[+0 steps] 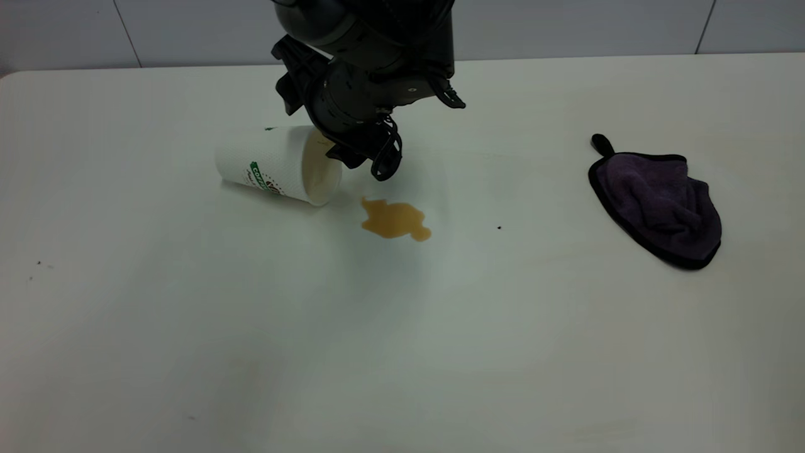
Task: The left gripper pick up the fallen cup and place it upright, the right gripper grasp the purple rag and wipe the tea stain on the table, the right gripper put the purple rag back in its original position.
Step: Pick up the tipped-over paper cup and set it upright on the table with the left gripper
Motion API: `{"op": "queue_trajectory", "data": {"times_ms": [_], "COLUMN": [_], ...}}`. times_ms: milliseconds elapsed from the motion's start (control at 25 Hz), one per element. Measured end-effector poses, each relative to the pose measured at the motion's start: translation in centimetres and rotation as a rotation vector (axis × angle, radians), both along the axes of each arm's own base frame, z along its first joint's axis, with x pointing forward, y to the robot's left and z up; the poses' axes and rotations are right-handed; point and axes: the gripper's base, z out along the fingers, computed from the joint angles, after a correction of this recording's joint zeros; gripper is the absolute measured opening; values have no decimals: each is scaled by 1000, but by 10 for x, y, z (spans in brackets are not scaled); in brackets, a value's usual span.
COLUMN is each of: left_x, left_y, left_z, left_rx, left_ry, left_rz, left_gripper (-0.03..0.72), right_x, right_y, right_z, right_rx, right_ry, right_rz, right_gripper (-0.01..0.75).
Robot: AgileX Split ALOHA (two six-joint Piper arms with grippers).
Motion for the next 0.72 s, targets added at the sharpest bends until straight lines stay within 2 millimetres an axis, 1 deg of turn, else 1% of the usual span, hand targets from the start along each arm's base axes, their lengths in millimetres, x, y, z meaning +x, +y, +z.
{"op": "queue_trajectory", "data": {"times_ms": [200,280,320,360,440,520,640,680,720], "left_x": [10,14,15,17,19,21,23,24,25], "left_y": [20,26,29,32,37,40,44,45,45], "left_z": [-8,-9,-9,-9,-9,-9,-4,-1,3], "left_rx": [7,6,6,6,5,6,91,118,137], "left_ry": [12,14,14,14,14,14,5,11,17], "left_rz": [49,61,67,74,85,93,65,52,40], "left_gripper": [601,570,542,503,399,244,41,5,-12], "right_x": [0,0,0,0,0,0,0,0,0], "right_y": [0,0,0,0,0,0,0,0,0], "right_z": [0,0,0,0,0,0,0,0,0], "right_rx": [0,0,0,0,0,0,0,0,0], "right_ry": [0,0,0,0,0,0,0,0,0], "right_rz": [0,0,0,0,0,0,0,0,0], "right_gripper": [238,238,238,238,238,238,238,238,238]}}
